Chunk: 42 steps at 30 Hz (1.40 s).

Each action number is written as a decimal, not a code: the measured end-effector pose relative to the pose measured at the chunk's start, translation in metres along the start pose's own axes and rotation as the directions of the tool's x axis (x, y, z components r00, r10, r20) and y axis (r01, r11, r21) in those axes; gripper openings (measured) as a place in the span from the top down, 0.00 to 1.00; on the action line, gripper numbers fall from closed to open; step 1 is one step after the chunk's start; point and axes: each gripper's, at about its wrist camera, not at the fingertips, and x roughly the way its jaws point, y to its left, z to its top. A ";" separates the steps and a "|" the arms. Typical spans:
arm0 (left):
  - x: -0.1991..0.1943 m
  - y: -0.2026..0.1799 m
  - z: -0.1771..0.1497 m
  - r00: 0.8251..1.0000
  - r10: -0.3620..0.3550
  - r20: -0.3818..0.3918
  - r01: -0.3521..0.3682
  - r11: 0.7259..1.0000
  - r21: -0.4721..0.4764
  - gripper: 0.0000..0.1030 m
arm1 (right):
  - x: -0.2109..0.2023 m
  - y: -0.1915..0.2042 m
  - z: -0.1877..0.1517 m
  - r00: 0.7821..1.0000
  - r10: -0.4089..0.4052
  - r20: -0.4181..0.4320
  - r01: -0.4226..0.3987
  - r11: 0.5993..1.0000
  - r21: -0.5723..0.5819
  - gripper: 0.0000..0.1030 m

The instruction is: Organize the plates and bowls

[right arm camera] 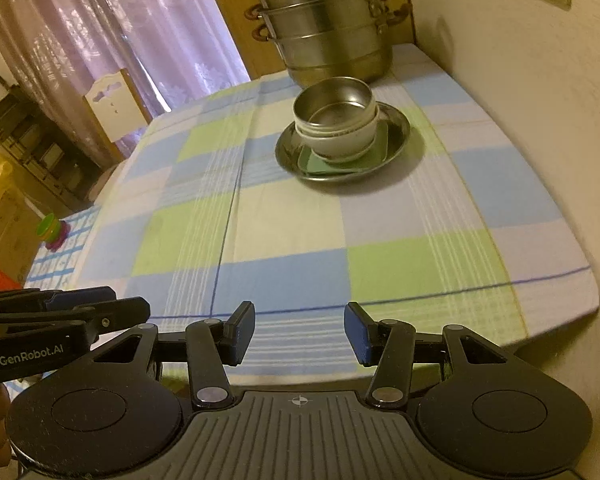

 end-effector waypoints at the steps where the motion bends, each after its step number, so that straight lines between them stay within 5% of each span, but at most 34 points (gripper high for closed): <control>1: -0.001 0.002 -0.002 1.000 -0.006 -0.005 0.006 1.000 0.004 0.61 | -0.001 0.003 -0.002 1.000 -0.004 0.001 0.004 1.000 0.003 0.52; 20: -0.010 0.031 -0.015 0.996 -0.077 -0.034 0.079 0.995 0.065 0.61 | -0.007 0.050 -0.030 0.999 -0.053 0.004 0.053 0.998 0.036 0.52; 42: -0.010 0.035 -0.011 0.996 -0.086 -0.024 0.087 0.993 0.074 0.61 | -0.004 0.056 -0.028 0.998 -0.059 0.011 0.059 0.998 0.031 0.52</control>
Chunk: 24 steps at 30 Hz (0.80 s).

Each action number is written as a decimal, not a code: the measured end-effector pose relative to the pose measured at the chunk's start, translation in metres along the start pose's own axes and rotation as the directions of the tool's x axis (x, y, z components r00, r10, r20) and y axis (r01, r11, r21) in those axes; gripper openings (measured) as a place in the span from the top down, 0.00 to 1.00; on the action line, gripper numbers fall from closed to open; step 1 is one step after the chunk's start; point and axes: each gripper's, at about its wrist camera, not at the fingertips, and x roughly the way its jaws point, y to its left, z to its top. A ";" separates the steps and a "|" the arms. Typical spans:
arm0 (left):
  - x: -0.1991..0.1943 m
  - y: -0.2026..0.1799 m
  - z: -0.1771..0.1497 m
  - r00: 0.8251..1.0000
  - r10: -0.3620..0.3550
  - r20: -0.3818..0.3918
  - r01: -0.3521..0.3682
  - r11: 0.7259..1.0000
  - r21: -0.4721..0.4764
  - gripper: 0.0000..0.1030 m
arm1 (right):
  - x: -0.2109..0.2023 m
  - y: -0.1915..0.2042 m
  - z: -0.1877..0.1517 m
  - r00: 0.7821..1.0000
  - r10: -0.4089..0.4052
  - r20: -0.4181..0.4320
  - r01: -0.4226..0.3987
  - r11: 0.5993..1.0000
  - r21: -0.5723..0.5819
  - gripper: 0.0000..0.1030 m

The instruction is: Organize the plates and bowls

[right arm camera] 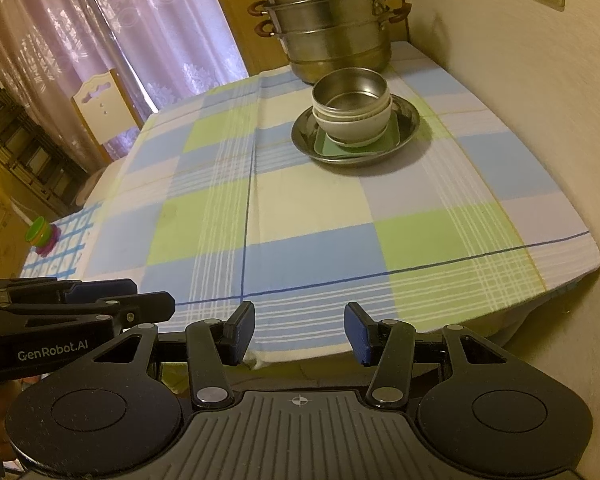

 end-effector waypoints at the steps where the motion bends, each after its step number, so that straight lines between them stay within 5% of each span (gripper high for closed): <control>1: 0.000 0.000 0.001 1.000 0.000 0.001 0.000 1.000 0.000 0.61 | 0.000 0.000 0.000 1.000 0.000 0.000 0.000 1.000 0.000 0.52; 24: 0.002 -0.002 0.003 1.000 0.001 0.001 -0.001 1.000 -0.001 0.61 | -0.001 -0.004 0.005 1.000 0.000 -0.001 0.000 1.000 -0.006 0.52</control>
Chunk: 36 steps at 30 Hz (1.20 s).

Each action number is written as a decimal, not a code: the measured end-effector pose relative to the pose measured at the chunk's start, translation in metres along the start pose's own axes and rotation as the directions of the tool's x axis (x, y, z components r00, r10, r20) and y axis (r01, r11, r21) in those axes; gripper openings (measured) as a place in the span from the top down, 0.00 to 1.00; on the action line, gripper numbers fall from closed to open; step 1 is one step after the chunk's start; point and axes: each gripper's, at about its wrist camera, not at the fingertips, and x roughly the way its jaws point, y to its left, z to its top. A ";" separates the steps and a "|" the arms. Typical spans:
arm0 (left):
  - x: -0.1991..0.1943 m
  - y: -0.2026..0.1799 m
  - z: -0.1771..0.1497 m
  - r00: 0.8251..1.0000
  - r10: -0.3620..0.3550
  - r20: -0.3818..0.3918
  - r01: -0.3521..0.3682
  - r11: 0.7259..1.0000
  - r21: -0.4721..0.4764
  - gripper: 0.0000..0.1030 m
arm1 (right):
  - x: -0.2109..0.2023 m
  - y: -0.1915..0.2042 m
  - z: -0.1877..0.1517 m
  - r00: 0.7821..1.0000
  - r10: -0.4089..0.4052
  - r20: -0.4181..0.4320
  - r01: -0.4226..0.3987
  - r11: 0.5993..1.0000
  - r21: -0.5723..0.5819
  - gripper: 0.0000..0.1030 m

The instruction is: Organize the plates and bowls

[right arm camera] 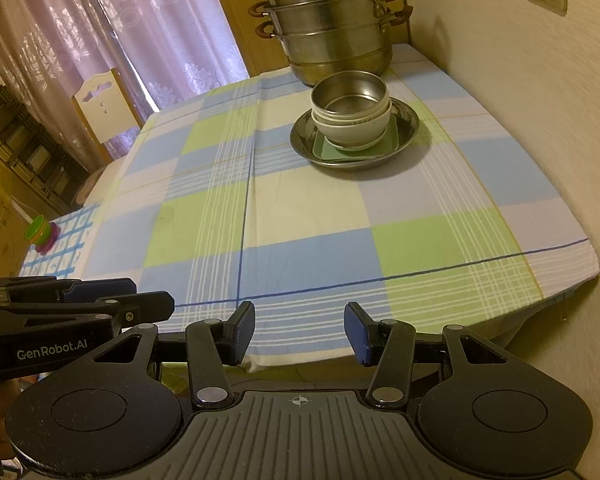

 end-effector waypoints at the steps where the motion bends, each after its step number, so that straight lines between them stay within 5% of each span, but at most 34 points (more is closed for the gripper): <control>1: 0.000 0.000 -0.001 1.000 0.000 0.000 0.000 1.000 0.000 0.61 | 0.000 0.000 0.000 1.000 0.000 0.000 0.000 1.000 0.000 0.52; 36: 0.003 -0.002 0.002 1.000 0.001 0.003 -0.001 1.000 -0.004 0.61 | 0.001 -0.002 0.003 1.000 0.000 0.000 0.000 1.000 -0.006 0.52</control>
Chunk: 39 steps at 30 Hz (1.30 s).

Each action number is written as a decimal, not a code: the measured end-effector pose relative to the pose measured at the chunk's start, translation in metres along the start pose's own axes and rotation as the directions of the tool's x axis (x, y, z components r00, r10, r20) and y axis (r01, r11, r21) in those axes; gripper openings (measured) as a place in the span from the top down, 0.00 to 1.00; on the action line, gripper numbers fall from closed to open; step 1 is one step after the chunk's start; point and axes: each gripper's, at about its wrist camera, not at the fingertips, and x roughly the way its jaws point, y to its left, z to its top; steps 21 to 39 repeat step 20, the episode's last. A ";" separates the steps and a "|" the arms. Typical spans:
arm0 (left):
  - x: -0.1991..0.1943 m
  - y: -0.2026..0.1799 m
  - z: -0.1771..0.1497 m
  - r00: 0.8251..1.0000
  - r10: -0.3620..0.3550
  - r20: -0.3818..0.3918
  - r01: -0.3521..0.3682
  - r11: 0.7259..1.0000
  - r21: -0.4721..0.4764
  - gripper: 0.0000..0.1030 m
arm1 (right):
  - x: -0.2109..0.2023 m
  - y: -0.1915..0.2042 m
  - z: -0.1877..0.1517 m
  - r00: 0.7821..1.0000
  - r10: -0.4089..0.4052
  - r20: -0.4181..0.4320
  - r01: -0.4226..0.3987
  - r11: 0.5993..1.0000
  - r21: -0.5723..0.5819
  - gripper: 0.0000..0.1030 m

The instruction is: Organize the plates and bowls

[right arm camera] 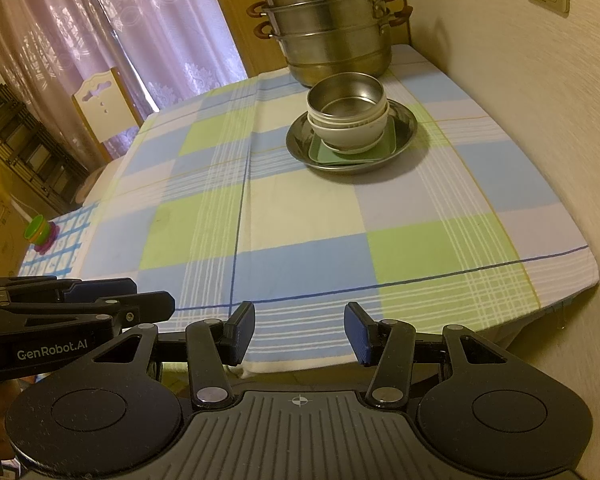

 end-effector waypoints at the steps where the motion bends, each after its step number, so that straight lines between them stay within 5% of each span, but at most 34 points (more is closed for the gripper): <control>1: 0.000 0.000 0.000 1.000 0.000 0.000 0.000 1.000 0.000 0.61 | 0.000 -0.001 0.001 1.000 0.000 -0.001 0.000 1.000 0.000 0.52; 39: 0.005 -0.006 0.003 1.000 0.004 0.002 -0.004 1.000 -0.007 0.61 | 0.004 -0.010 0.007 1.000 0.003 -0.007 -0.003 1.000 -0.009 0.52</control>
